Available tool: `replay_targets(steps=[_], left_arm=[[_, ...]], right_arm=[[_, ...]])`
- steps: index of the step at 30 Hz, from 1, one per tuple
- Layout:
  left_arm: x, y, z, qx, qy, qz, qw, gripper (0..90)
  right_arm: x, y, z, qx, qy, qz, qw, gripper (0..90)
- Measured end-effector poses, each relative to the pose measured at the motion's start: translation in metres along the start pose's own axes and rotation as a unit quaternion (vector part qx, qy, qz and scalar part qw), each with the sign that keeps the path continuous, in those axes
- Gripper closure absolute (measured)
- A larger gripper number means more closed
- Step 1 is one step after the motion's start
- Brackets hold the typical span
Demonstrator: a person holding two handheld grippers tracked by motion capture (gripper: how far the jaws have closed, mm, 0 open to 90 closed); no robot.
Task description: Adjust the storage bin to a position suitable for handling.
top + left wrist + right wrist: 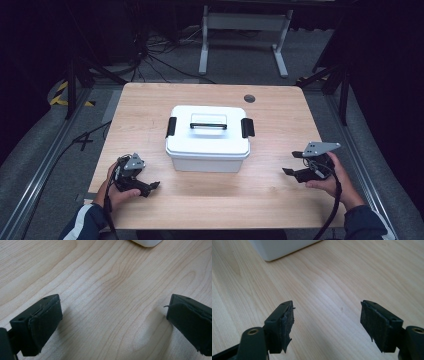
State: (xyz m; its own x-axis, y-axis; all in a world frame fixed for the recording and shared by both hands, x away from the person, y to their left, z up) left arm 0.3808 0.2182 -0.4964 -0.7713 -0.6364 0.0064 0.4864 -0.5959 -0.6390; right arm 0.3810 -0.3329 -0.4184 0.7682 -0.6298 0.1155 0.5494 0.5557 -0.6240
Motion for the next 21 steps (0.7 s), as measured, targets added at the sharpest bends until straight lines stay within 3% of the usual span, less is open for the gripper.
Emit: replay_targets(steps=[7, 14, 21], left_arm=[[0.0, 0.0, 0.0, 0.0, 0.0, 0.0, 1.0, 0.7], [0.0, 0.0, 0.0, 0.0, 0.0, 0.0, 1.0, 0.7], [0.0, 0.0, 0.0, 0.0, 0.0, 0.0, 1.0, 0.7]], right_arm=[[0.0, -0.01, 0.035, 0.003, -0.039, 0.001, 0.9992, 29.2], [-0.004, -0.018, 0.073, -0.003, -0.089, 0.003, 0.996, 33.0], [-0.008, -0.018, 0.099, -0.006, -0.115, 0.008, 0.9933, 34.8]])
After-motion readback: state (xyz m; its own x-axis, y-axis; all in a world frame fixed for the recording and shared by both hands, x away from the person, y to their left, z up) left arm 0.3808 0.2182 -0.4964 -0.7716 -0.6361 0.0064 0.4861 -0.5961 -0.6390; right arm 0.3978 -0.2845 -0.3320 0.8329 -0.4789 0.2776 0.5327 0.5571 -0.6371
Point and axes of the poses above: each handheld gripper's, and its own axes: y roughly forward along the jaws, z roughly out of its top, x roughly to its right, the point moved 2 cm from there along y, roughly forward along the jaws, and after that the axes turned 7 degrees about x, right-handed, at the moved point
